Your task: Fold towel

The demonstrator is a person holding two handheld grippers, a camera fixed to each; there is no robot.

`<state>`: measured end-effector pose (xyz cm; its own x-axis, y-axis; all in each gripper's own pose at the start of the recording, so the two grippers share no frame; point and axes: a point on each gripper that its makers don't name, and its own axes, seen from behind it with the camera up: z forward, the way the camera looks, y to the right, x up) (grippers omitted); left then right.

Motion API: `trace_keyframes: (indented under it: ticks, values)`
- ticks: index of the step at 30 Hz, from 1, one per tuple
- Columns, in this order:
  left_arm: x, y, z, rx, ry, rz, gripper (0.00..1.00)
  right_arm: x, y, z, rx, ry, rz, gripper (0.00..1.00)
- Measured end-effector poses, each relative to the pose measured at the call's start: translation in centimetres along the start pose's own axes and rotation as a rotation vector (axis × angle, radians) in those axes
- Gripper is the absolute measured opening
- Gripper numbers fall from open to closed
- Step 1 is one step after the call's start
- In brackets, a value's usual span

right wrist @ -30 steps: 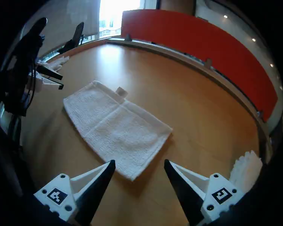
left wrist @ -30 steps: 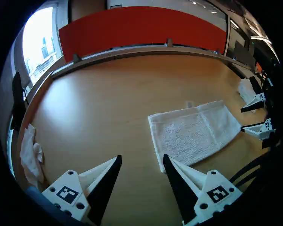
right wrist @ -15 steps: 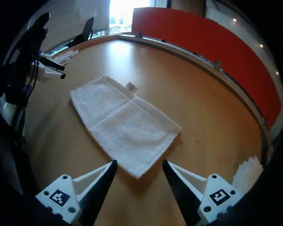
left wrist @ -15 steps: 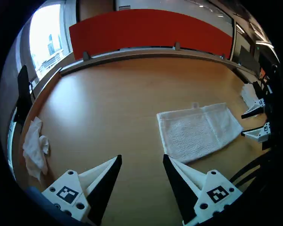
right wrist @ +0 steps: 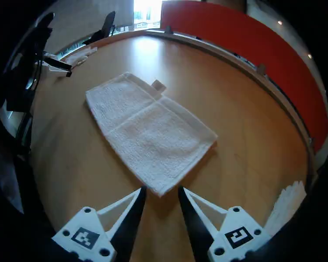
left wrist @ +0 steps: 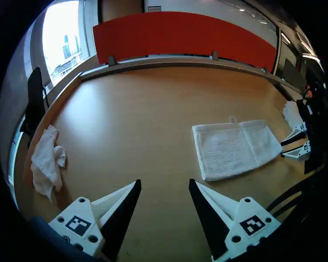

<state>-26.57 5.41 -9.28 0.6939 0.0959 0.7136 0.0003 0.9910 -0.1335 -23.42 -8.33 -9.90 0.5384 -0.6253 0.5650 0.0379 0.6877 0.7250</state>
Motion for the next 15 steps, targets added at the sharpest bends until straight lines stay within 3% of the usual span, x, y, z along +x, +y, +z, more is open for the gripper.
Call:
trace_keyframes:
  ticks: [2,8,15]
  values:
    - [-0.17,-0.3,-0.18,0.005,-0.001,-0.002,0.8,-0.31,-0.01,0.09,0.009,-0.014,0.008,0.34]
    - [-0.59,-0.89,-0.54,0.017,-0.006,-0.009,0.8,-0.46,-0.07,-0.01,0.025,-0.016,0.019,0.27]
    - [-0.84,-1.05,-0.62,0.019,-0.008,-0.01,0.8,-0.72,-0.22,-0.2,0.03,-0.026,0.006,0.06]
